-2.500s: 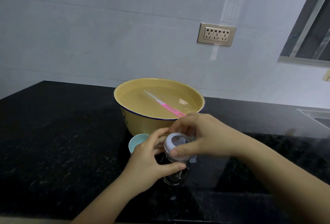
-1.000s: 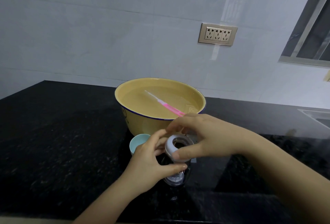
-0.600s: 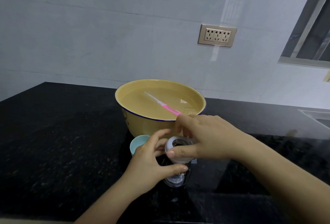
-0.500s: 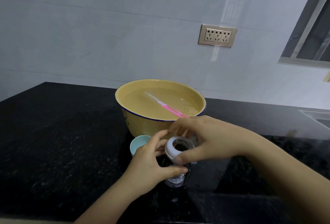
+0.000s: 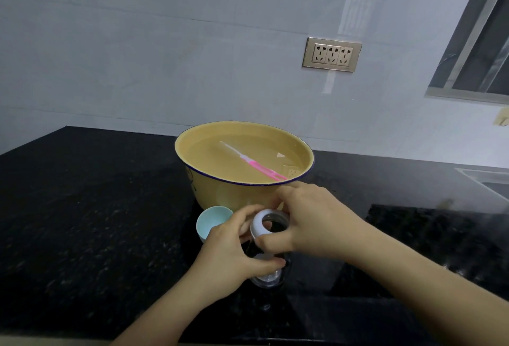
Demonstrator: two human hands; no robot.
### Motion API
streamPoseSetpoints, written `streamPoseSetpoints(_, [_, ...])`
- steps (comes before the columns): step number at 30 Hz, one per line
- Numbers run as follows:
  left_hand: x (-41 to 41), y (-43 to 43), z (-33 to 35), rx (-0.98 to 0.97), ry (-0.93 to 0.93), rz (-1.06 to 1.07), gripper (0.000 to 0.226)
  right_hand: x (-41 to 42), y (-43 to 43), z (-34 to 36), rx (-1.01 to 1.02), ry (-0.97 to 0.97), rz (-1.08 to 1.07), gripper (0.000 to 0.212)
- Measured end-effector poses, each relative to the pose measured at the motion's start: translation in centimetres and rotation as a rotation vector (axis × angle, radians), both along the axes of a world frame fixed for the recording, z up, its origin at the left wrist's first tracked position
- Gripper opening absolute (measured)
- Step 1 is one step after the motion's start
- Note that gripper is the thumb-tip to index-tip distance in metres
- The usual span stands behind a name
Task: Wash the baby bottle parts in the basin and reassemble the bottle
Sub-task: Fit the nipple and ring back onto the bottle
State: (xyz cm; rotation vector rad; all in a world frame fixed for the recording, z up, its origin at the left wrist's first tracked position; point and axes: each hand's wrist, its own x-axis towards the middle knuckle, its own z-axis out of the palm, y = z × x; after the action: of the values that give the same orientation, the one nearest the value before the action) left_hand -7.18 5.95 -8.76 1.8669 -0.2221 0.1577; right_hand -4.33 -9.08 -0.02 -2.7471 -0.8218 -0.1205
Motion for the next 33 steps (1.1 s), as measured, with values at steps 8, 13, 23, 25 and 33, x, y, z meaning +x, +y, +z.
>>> streamPoseSetpoints(8, [-0.3,-0.4,0.4,0.017,-0.032,-0.017,0.083,-0.2,-0.1,-2.8,0.064,-0.104,0.035,0.054])
streamPoseSetpoints(13, [-0.7,-0.4,0.3,-0.014,-0.012,-0.047,0.088,-0.1,-0.5,-3.9,0.197,-0.147,0.074,0.036])
streamPoseSetpoints(23, [-1.4,-1.8,0.4,-0.247,-0.130,0.052,0.068,-0.4,-2.0,-6.9,1.160,0.119,-0.174,0.041])
streamPoseSetpoints(25, [-1.4,-2.3,0.3,-0.365,-0.110,0.064,0.064,-0.2,-1.3,-7.7,1.252,0.181,-0.216,0.048])
streamPoseSetpoints(33, [-1.0,-1.6,1.3,-0.180,-0.191,0.138,0.055,0.0,0.8,-9.1,1.359,0.458,-0.105,0.045])
